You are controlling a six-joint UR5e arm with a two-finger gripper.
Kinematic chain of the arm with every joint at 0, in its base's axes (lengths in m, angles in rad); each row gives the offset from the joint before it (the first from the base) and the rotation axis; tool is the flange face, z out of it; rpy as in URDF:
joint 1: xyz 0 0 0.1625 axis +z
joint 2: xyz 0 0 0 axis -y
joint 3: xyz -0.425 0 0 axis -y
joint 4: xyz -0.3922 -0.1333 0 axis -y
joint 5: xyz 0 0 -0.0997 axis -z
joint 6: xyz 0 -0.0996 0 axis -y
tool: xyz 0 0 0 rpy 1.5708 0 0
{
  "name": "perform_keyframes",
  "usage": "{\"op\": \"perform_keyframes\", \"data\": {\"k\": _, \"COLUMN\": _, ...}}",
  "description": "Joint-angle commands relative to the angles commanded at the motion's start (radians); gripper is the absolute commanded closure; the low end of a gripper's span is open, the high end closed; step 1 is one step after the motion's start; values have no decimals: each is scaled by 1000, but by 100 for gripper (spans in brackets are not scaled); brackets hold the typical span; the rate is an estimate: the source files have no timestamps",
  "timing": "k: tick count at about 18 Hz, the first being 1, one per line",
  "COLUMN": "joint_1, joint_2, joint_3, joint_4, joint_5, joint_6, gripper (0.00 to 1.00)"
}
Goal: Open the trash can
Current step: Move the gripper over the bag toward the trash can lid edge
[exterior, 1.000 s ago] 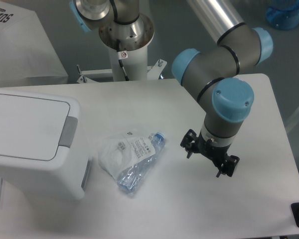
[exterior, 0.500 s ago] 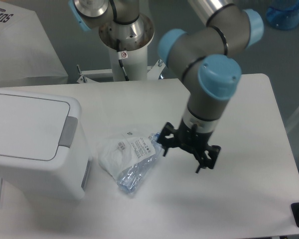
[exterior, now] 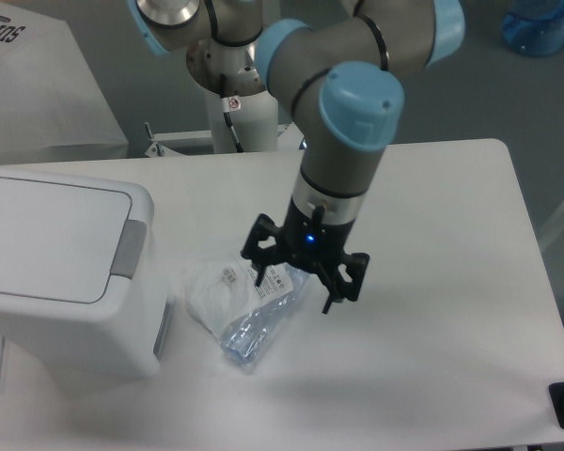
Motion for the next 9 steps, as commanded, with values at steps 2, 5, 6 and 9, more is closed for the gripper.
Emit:
{"op": "perform_keyframes", "data": {"k": 2, "joint_1": -8, "joint_2": 12, "joint_3": -2, "joint_4": 0, "joint_5": -44, "joint_6": -31, "gripper": 0}}
{"op": "perform_keyframes", "data": {"k": 5, "joint_1": -32, "joint_2": 28, "joint_3": -2, "joint_4": 2, "joint_5": -89, "joint_6": -51, "gripper": 0}}
{"op": "perform_keyframes", "data": {"k": 6, "joint_1": -38, "joint_2": 34, "joint_3": -9, "joint_4": 9, "joint_5": -97, "joint_6": -63, "gripper": 0}}
{"op": "perform_keyframes", "data": {"k": 9, "joint_1": -67, "joint_2": 61, "joint_3": -60, "joint_4": 78, "joint_5": -126, "joint_6": -82, "gripper": 0}}
